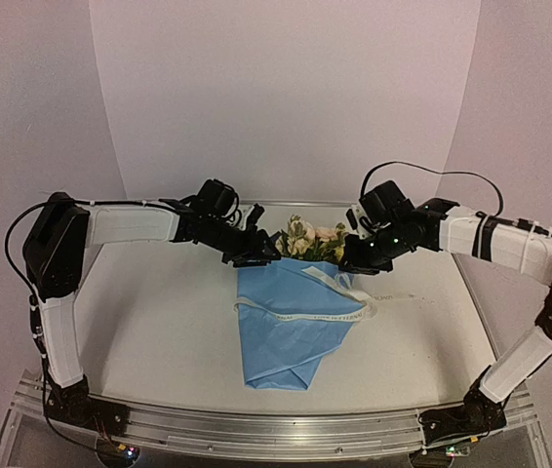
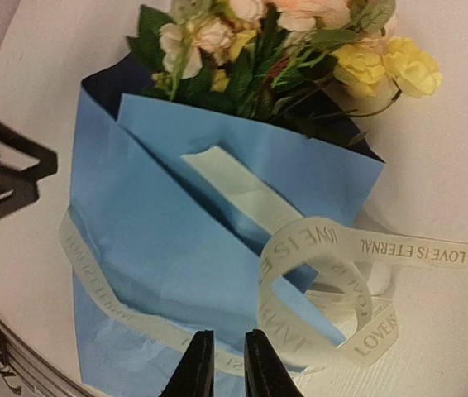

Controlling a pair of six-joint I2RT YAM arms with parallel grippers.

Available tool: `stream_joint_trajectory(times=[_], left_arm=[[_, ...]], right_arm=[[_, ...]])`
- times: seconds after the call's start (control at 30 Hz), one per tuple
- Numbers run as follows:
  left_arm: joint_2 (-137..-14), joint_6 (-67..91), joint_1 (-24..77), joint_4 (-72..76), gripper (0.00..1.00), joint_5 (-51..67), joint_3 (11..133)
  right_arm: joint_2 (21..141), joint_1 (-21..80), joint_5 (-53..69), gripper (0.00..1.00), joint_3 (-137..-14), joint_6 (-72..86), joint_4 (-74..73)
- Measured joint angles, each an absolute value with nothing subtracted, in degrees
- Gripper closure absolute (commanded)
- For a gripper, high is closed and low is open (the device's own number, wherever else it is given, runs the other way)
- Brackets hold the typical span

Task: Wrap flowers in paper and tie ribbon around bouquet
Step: Place the right side of the ribbon on the folded bouquet.

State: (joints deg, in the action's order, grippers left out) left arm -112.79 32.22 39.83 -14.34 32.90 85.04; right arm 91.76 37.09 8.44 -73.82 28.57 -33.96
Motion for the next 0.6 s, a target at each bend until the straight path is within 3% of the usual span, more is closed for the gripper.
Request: stream_joint_trajectory(times=[0.23,0.37,0.47,0.6], left_arm=[[-110.4,33.1,37.1,-14.4,0.50,33.3,79.9],[-110.1,33.1,37.2,-14.4,0.50,33.4,79.9],[-109.6,33.1,37.3,-14.5,0.50,33.3,79.9],[-108.4,33.0,37.3,-15.0,0.50,32.8,79.9]], right_arm=[[83.5,42.0,10.3,0.72,-61.9,26.0,-29.3],[83.5,42.9,8.6,0.52,-60.9,26.3,-29.7],[84.3,40.1,6.0,0.37,-63.2,29.3,-32.3],[85.7,31.0,2.4,0.34,-64.0,35.5,-33.9]])
